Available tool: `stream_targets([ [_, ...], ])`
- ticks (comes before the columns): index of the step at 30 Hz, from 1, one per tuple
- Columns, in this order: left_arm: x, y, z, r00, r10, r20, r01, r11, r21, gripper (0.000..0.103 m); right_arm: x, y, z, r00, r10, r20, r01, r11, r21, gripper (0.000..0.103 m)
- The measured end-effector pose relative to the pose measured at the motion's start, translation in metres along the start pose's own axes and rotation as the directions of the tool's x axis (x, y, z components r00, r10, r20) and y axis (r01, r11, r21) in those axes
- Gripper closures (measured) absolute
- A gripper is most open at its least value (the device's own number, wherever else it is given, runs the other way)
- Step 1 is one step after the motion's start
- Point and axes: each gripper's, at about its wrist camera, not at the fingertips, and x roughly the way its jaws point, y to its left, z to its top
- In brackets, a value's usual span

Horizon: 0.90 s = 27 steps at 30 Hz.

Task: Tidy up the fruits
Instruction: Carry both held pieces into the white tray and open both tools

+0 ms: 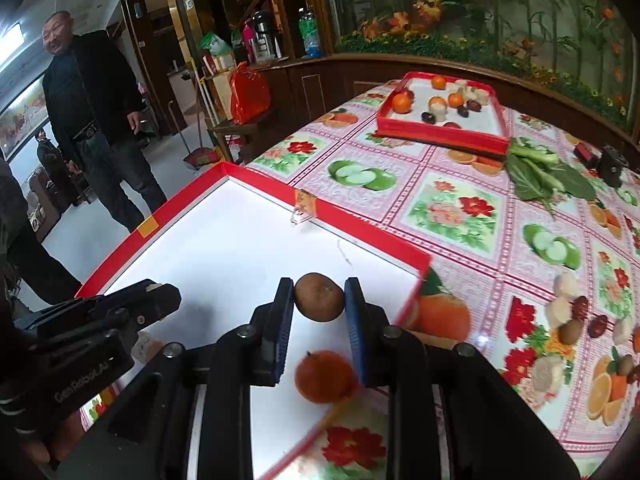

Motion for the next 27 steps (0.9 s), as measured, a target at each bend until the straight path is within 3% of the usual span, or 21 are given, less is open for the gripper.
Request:
stream_targets([
  [14, 0.006, 0.020, -0.001, 0.996, 0.079, -0.033, -0.080, 0.996, -0.045, 0.078, 0.025, 0.019, -0.004, 0.997, 0.008, -0.083, -0.011, 0.999, -0.032, 0.075],
  [15, 0.007, 0.020, -0.002, 0.996, 0.086, -0.039, -0.088, 0.995, -0.042, 0.075, 0.026, 0.020, -0.004, 0.996, 0.006, -0.086, -0.008, 0.999, -0.033, 0.075],
  [16, 0.008, 0.020, -0.002, 0.994, 0.102, -0.049, -0.104, 0.994, -0.042, 0.064, 0.026, 0.020, -0.005, 0.996, 0.004, -0.087, -0.007, 0.999, -0.031, 0.075],
  [17, 0.008, 0.020, -0.003, 0.992, 0.114, -0.053, -0.117, 0.992, -0.043, 0.046, 0.027, 0.020, -0.006, 0.995, 0.003, -0.095, -0.005, 1.000, -0.028, 0.074],
  [19, 0.005, 0.022, -0.004, 0.990, 0.134, -0.048, -0.136, 0.989, -0.056, 0.033, 0.029, 0.021, -0.008, 0.993, -0.001, -0.119, -0.002, 1.000, -0.029, 0.059],
  [20, 0.001, 0.023, -0.004, 0.990, 0.137, -0.038, -0.139, 0.988, -0.061, 0.033, 0.027, 0.022, -0.008, 0.994, 0.002, -0.114, -0.005, 1.000, -0.030, 0.051],
  [23, -0.008, 0.020, -0.002, 0.989, 0.148, -0.015, -0.149, 0.987, -0.056, 0.032, 0.013, 0.020, -0.007, 0.997, 0.006, -0.079, -0.008, 1.000, -0.027, 0.048],
  [27, -0.028, 0.014, 0.001, 0.986, 0.159, 0.048, -0.155, 0.985, -0.076, 0.024, -0.031, 0.002, -0.004, 0.999, 0.004, 0.043, -0.005, 1.000, 0.016, 0.029],
])
